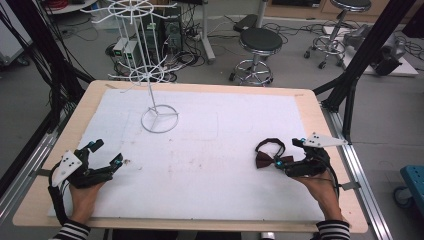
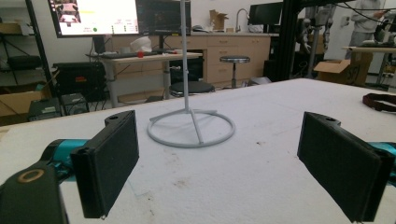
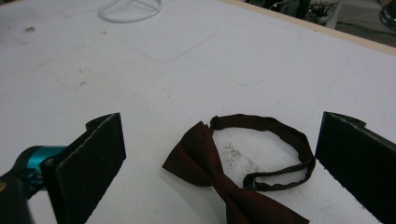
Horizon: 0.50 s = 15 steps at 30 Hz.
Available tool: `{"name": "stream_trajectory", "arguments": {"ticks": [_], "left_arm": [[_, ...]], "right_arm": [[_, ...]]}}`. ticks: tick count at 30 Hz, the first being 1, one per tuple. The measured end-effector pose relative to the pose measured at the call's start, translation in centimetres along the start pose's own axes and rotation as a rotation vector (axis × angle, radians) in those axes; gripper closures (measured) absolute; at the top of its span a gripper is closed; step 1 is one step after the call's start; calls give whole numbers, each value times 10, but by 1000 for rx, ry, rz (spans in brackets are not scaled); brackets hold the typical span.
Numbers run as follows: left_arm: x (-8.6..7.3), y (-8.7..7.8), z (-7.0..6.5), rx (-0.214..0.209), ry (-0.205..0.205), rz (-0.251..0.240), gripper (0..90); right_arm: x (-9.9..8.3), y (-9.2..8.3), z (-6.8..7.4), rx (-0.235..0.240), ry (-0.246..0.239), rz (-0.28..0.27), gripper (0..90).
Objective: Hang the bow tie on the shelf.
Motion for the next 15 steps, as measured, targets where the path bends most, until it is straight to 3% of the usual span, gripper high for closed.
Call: {"name": "stream_trajectory", "arguments": {"ticks": [3, 4, 10, 15], "left_arm": [[0, 0, 0, 0, 1, 0, 130], [0, 0, 0, 1, 0, -1, 130], [0, 0, 0, -1, 0, -1, 130], [0, 0, 0, 0, 1, 0, 130]], "right_arm": [[-3, 1, -5, 19, -21, 91, 9], [-3, 1, -5, 19, -21, 91, 9], [-13, 2, -15, 49, -36, 227, 10], [-19, 4, -19, 64, -53, 271, 10]]}}
Point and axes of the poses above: each handheld gripper's, and its own axes: y roughly forward along the jaws, x roughly out of its top, z roughly to its left, the point moved 10 cm from there along y, roughly forward along the jaws, and after that the axes turned 12 degrees about x, right-handed, at the moved point
